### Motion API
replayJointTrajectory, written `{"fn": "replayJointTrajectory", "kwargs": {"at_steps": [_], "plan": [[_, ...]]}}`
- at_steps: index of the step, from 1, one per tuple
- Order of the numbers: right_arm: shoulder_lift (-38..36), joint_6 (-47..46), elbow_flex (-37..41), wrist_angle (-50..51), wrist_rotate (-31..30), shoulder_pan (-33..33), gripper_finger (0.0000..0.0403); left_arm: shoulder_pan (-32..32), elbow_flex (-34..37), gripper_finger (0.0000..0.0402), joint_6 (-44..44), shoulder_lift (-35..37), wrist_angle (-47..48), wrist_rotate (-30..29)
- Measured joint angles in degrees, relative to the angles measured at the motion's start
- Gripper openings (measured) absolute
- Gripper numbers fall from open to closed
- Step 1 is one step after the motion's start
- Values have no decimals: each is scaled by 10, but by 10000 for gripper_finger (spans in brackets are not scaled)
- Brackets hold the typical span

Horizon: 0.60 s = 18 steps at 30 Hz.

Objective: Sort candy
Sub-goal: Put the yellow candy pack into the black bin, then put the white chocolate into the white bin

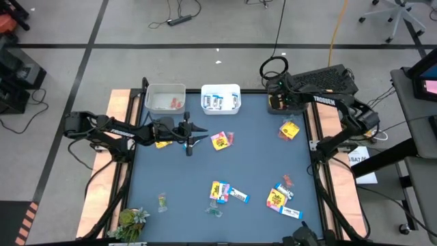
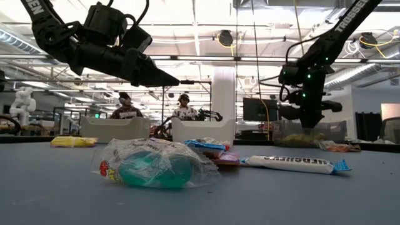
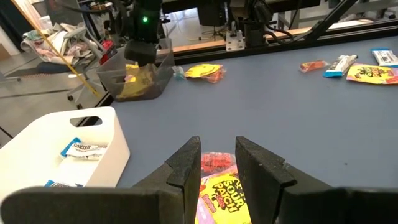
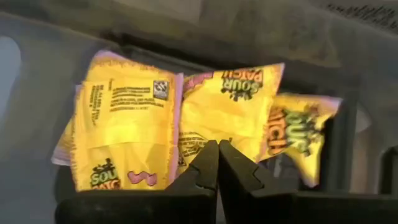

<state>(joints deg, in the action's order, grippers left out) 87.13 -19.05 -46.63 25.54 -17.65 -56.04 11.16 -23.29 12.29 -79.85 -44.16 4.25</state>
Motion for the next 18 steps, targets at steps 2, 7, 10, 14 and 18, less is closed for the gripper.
{"fn": "replayJointTrajectory", "kwargs": {"at_steps": [2, 7, 10, 14, 18], "plan": [[7, 3, 0, -5, 6, -2, 0, 0, 0, 106, 0, 0, 0, 0], [-23, 27, -14, 27, -7, -1, 0, 0, 0, 106, 0, 0, 0, 0], [-72, 31, -36, 48, -21, 19, 0, 0, 0, 106, 0, 0, 0, 0], [-133, 29, -37, 91, -20, 83, 0, 0, 0, 106, 1, 0, 1, 0], [-169, 9, -37, 133, -19, 180, 0, 0, 0, 106, 0, 0, 1, 0]]}}
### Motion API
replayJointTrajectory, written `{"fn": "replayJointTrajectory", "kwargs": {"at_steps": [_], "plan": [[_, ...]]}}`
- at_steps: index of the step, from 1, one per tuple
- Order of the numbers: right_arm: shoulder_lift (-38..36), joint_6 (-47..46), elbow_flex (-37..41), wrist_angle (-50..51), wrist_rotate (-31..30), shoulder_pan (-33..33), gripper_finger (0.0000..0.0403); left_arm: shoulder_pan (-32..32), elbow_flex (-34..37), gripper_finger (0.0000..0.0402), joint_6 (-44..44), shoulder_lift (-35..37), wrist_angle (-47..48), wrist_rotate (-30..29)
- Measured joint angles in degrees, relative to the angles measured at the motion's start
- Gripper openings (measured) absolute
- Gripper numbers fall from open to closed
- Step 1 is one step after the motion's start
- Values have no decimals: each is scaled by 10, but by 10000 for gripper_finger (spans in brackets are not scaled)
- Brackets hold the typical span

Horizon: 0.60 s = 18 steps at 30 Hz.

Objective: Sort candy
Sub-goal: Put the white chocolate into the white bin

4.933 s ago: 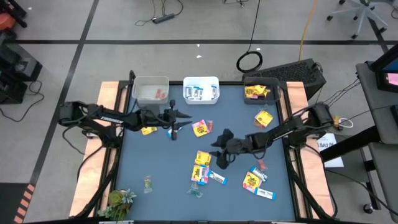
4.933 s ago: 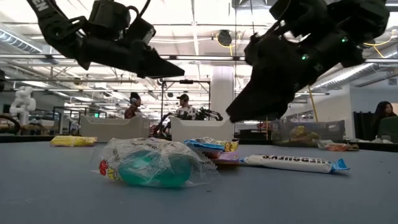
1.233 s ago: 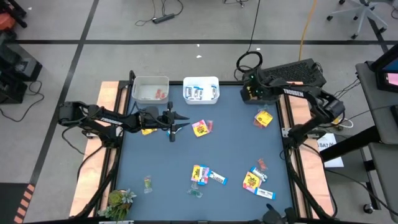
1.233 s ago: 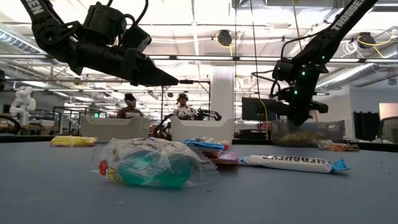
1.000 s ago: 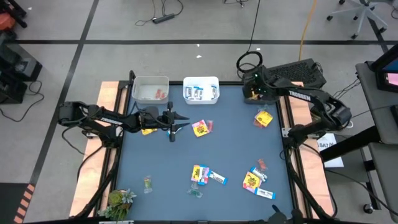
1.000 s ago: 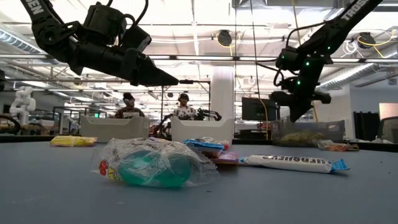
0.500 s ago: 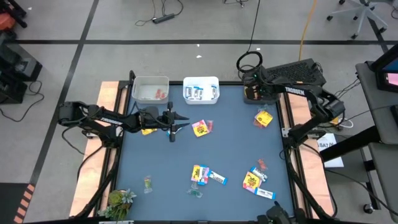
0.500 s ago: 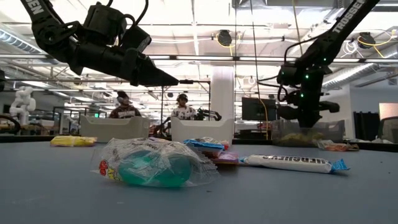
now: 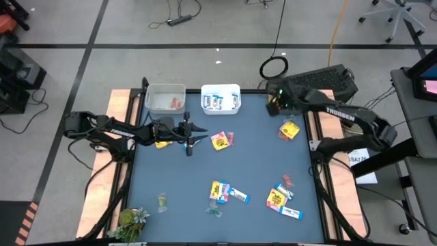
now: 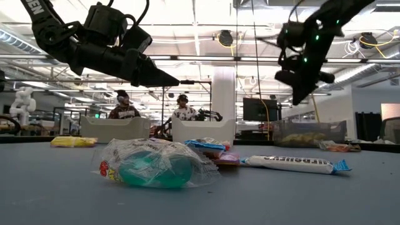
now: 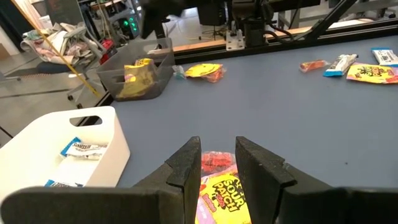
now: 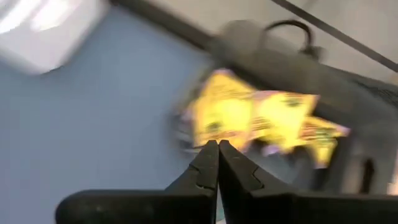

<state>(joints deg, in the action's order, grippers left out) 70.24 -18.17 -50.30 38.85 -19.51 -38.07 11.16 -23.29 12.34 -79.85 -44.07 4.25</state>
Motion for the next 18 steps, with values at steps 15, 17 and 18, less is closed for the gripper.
{"fn": "replayJointTrajectory", "kwargs": {"at_steps": [15, 17, 18], "plan": [[-1, -269, 0, 84, 90, 440, 6, 0, 0, 106, 13, 0, 1, 0], [4, -342, 1, 114, 108, 490, 18, 0, 0, 106, 16, 0, 1, 0], [8, -374, 1, 121, 120, 513, 26, 1, 0, 106, 16, 0, 1, 0]]}}
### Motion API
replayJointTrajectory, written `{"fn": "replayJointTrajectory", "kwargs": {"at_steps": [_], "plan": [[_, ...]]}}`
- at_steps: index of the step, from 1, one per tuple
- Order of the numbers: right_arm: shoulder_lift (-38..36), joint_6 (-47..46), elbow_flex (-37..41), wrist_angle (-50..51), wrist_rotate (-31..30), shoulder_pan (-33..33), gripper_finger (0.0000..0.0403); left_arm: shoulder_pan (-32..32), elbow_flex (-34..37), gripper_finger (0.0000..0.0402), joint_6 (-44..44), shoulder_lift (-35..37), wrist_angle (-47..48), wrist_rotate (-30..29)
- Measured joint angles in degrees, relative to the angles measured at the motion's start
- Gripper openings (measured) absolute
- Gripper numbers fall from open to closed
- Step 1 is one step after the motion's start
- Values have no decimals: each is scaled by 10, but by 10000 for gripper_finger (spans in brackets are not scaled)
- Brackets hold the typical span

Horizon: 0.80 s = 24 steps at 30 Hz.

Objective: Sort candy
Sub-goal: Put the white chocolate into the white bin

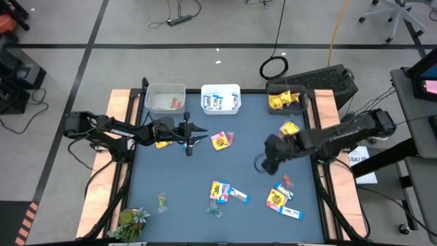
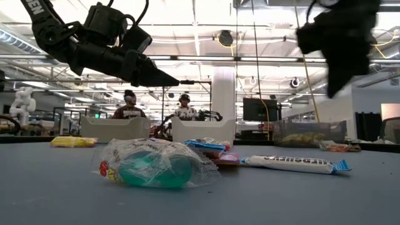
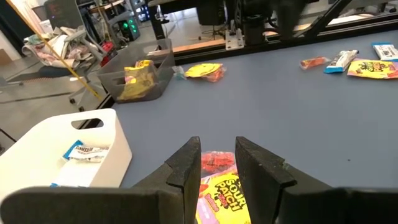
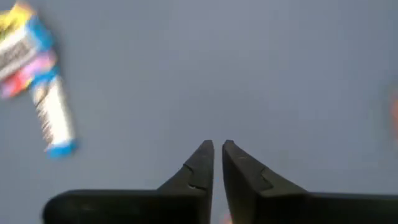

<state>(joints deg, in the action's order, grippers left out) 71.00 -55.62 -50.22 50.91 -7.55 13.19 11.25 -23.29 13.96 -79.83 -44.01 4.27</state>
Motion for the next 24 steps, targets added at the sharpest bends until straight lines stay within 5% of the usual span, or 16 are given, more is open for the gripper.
{"fn": "replayJointTrajectory", "kwargs": {"at_steps": [6, 14, 24], "plan": [[43, -145, 0, 11, 59, 112, 97, 1, 0, 106, 1, 0, -1, 0], [128, -231, 0, 18, 131, 177, 187, 1, 0, 106, 4, 0, -1, 0], [190, -234, 0, 18, 231, 186, 204, 0, 0, 106, 5, 0, -1, 0]]}}
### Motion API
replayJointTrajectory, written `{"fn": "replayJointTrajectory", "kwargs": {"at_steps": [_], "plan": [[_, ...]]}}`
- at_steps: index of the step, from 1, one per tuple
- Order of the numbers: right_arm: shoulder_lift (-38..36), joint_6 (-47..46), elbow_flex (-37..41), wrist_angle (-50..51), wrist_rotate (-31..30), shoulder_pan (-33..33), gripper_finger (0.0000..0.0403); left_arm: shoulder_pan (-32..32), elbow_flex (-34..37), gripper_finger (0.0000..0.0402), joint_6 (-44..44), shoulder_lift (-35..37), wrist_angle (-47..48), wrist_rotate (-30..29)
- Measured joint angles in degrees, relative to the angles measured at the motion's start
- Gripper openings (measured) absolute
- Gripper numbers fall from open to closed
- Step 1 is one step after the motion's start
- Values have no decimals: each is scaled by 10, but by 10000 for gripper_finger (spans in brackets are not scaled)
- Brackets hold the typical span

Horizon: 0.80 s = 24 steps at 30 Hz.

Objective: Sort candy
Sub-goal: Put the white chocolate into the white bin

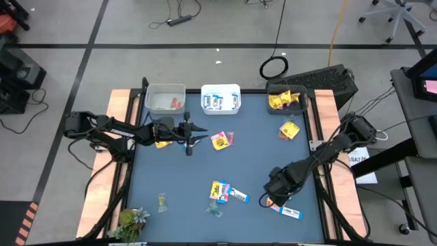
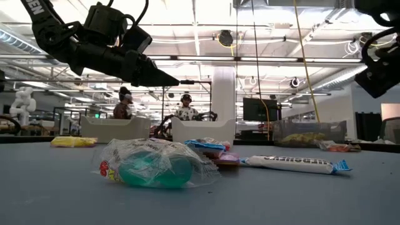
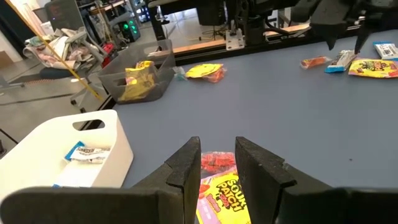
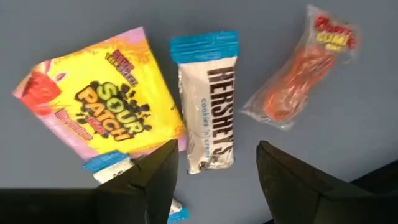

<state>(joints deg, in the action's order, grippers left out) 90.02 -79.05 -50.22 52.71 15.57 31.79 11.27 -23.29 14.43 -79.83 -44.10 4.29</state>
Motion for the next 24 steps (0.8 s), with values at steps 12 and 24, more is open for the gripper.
{"fn": "replayJointTrajectory", "kwargs": {"at_steps": [12, 24], "plan": [[-1, -82, 45, -84, 16, 70, 170, 0, 0, 106, 0, 0, 0, 0], [-1, -117, 45, -82, -6, 108, 44, 19, 0, 106, -8, 0, 12, 4]]}}
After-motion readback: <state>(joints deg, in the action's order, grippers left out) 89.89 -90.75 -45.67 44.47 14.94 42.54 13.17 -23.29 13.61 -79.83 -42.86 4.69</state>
